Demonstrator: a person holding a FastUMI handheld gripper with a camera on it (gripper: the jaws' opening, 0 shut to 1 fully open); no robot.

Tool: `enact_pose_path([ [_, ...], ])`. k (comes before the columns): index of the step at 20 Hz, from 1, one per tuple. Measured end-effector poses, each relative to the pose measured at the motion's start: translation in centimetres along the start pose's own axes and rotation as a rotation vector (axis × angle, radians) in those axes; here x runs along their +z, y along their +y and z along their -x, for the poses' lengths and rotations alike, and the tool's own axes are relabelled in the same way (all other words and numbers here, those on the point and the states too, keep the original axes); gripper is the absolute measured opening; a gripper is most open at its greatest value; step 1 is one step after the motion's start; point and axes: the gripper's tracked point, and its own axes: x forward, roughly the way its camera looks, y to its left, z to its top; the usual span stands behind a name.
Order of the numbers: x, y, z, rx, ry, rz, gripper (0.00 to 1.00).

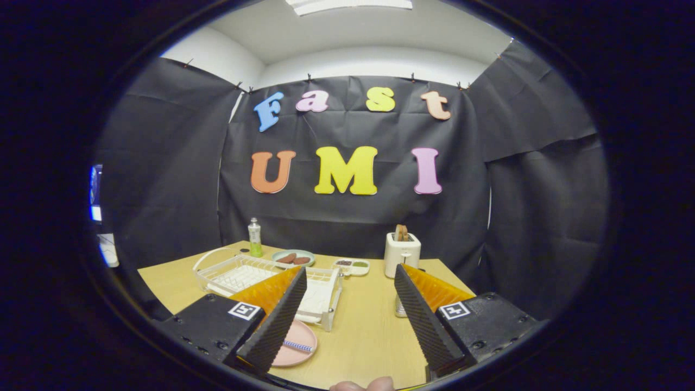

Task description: Take the plate from the dish rack, then take the spoon from the basket and place it into the plate.

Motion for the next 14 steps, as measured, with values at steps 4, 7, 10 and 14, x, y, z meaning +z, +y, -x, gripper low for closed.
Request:
enact_pose_path([
  [4, -1.2, -2.2, 1.9, -0.087, -0.030, -0.046, 1.00],
  [7, -1.8, -3.1, 2.5, -0.124, -0.036, -0.045, 1.00],
  [10, -1.9, -3.1, 2.6, -0.126, -0.045, -0.059, 1.00],
  [14, -1.2, -2.6, 3.0, -0.139, -0.085, -0.062, 1.00],
])
